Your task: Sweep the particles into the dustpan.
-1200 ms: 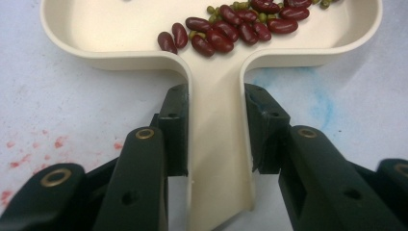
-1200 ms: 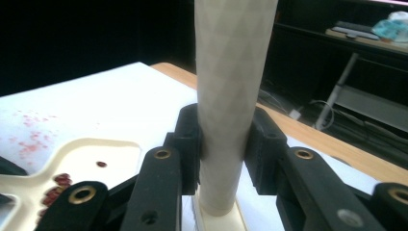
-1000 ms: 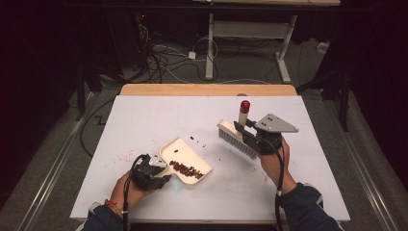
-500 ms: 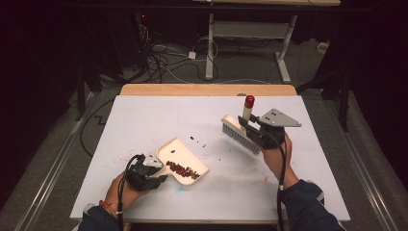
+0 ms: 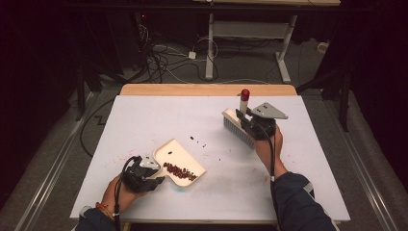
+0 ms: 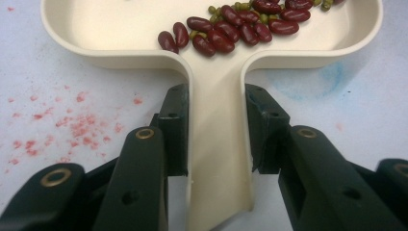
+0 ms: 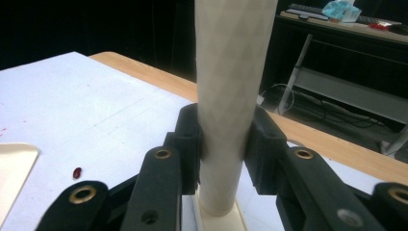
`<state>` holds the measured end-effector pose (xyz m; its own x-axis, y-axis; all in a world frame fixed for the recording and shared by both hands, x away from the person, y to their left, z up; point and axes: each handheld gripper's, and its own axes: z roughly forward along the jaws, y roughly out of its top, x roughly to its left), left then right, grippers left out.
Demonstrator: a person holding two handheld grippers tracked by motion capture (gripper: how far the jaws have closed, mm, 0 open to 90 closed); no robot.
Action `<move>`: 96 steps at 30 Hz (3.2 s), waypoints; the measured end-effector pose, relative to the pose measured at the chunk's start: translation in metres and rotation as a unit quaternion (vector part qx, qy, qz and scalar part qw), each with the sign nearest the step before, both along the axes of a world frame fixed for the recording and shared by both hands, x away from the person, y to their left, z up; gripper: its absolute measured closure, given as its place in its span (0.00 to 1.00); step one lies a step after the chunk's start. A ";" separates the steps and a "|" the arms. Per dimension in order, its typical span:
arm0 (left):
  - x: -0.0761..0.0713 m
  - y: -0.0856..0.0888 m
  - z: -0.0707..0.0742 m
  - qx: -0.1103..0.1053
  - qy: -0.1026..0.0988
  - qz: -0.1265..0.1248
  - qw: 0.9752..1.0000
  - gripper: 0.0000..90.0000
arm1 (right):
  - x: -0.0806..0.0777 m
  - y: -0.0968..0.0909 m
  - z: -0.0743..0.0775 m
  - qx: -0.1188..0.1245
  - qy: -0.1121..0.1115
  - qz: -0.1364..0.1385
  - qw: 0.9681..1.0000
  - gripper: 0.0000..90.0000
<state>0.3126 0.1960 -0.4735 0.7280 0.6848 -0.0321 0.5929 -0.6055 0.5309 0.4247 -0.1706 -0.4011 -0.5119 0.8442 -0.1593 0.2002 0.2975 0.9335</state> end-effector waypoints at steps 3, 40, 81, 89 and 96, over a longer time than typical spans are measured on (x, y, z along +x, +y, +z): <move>0.000 0.004 -0.001 -0.003 0.002 0.005 1.000 0.70 | 0.001 0.009 -0.003 0.000 0.004 0.004 1.000 0.78; 0.024 -0.010 0.002 0.014 0.006 -0.001 1.000 0.70 | -0.040 0.104 -0.028 0.045 -0.021 0.122 0.991 0.77; 0.003 -0.015 0.004 0.032 0.004 -0.036 0.999 0.70 | -0.091 0.025 0.024 0.045 -0.003 0.179 0.983 0.78; -0.008 -0.011 0.005 0.043 0.008 -0.051 0.998 0.70 | -0.119 -0.020 0.025 0.030 0.022 0.194 0.980 0.78; -0.021 -0.025 0.009 0.060 0.010 -0.085 0.995 0.70 | -0.133 -0.036 0.014 0.008 0.045 0.171 0.984 0.78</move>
<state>0.2918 0.1706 -0.4650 0.8331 0.5525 0.0259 0.4873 -0.7554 0.4381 0.2919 -0.2066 -0.3869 -0.7778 0.6222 -0.0882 0.1736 0.3477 0.9214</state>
